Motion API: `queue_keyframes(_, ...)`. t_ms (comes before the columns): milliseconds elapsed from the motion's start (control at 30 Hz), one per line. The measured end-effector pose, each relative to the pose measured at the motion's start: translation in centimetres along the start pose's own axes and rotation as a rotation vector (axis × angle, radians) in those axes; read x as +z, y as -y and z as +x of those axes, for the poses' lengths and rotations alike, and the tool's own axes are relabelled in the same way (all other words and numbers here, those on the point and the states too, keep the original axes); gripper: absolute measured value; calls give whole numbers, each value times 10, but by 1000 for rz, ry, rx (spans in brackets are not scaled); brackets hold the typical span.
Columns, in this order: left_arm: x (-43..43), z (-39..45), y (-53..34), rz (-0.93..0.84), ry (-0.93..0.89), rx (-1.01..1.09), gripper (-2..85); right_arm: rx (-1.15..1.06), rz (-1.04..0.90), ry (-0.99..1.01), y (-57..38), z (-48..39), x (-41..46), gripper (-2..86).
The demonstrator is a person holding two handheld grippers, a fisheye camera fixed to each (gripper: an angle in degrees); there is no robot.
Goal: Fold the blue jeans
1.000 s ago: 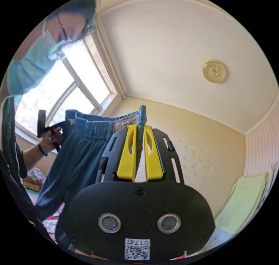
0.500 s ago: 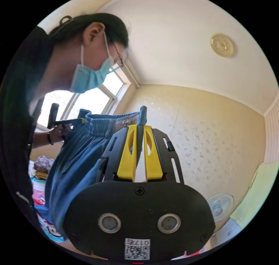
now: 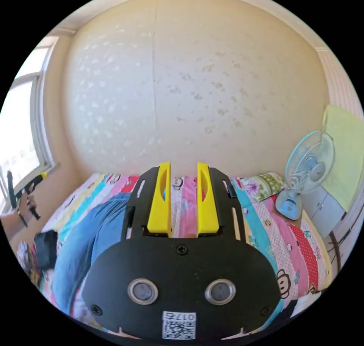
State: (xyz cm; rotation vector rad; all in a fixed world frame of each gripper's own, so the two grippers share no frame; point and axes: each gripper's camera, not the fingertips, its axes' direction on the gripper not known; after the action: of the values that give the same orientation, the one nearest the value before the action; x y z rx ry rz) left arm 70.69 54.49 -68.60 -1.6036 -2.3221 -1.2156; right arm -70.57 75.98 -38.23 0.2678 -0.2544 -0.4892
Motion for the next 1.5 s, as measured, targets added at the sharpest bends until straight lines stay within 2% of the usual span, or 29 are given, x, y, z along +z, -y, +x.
queue_keyframes(67,27,-8,-65,-140,10,122,82,-83,-109,81,-64,12,36,98)
queue_keyframes(133,42,-15,-178,-327,21,234,78,-98,-266,184,-140,26,64,93)
queue_keyframes(200,36,-27,-260,-442,-72,161,76,-15,-457,342,-241,48,84,86)
queue_keyframes(300,18,-31,-368,-635,-192,30,68,80,-610,401,-342,80,84,71)
queue_keyframes(333,6,-23,-400,-674,-190,43,60,85,-577,404,-354,87,78,66)
queue_keyframes(367,-1,-19,-411,-662,-188,59,57,144,-450,434,-361,108,61,59)
queue_keyframes(433,-24,-2,-419,-536,-158,109,48,297,-427,401,-354,143,63,53)
queue_keyframes(500,-11,7,-413,-601,-124,95,47,384,-521,483,-344,174,88,52)
queue_keyframes(567,1,13,-403,-660,-116,79,43,417,-562,462,-327,186,96,66)
queue_keyframes(633,-1,17,-380,-722,-116,22,29,377,-619,495,-298,179,95,83)
queue_keyframes(700,-24,18,-362,-663,-130,8,25,181,-620,609,-259,139,73,94)
queue_keyframes(800,-81,11,-352,-570,-46,-22,54,34,-675,752,-247,72,40,99)
queue_keyframes(900,-134,-7,-367,-619,123,-77,64,-14,-786,927,-269,7,22,101)
queue_keyframes(967,-161,-22,-382,-676,182,-132,65,42,-836,943,-286,-21,18,102)
queue_keyframes(1100,-195,-52,-413,-745,56,-271,100,309,-901,930,-322,-53,20,103)
queue_keyframes(1167,-189,-62,-430,-789,-13,-370,113,412,-844,883,-328,-53,16,93)
queue_keyframes(1200,-188,-64,-437,-755,-19,-406,110,455,-824,852,-328,-50,14,87)
queue_keyframes(1333,-191,-54,-446,-673,93,-494,91,425,-887,913,-313,-43,20,64)
queue_keyframes(1400,-196,-43,-447,-649,124,-460,64,339,-1027,906,-304,-47,26,42)
queue_keyframes(1433,-198,-39,-446,-674,100,-450,33,331,-1053,902,-302,-47,27,38)
queue_keyframes(1500,-198,-34,-444,-755,-19,-458,23,360,-1065,871,-286,-42,16,30)
